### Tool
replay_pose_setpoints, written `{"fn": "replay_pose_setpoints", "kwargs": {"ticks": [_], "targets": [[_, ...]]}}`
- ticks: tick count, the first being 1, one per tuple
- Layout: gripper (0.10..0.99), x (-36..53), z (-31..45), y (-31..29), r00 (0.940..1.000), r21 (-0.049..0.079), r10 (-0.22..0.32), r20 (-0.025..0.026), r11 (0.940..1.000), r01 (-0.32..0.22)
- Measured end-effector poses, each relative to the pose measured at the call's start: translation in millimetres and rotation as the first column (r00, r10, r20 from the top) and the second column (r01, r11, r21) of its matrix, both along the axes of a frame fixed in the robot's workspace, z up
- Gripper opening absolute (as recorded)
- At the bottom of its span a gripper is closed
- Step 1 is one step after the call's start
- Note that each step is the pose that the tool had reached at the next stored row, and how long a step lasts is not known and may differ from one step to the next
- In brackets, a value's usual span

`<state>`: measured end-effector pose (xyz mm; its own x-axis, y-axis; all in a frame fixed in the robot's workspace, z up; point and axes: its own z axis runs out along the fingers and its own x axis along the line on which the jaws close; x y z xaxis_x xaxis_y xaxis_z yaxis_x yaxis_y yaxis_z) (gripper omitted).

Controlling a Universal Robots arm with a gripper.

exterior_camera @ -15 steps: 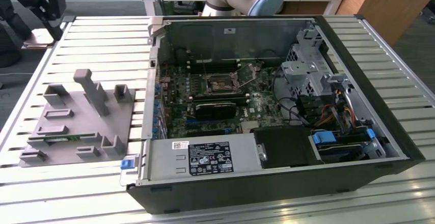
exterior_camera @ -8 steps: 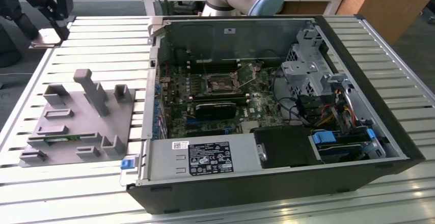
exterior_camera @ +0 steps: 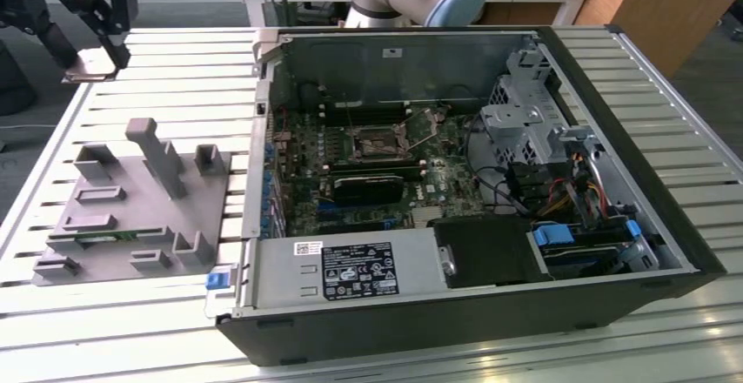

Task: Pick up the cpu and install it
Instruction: 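Pick up the cpu and move it towards the insertion slot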

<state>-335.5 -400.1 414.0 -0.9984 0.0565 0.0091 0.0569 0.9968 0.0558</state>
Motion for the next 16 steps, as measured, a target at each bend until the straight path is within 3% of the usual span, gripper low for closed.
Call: {"fn": "replay_pose_setpoints", "kwargs": {"ticks": [16], "targets": [[0.525, 23.9, 0.0, 0.0, 1.0000, 0.000, 0.000, -0.0001, 1.0000, 0.000]]}}
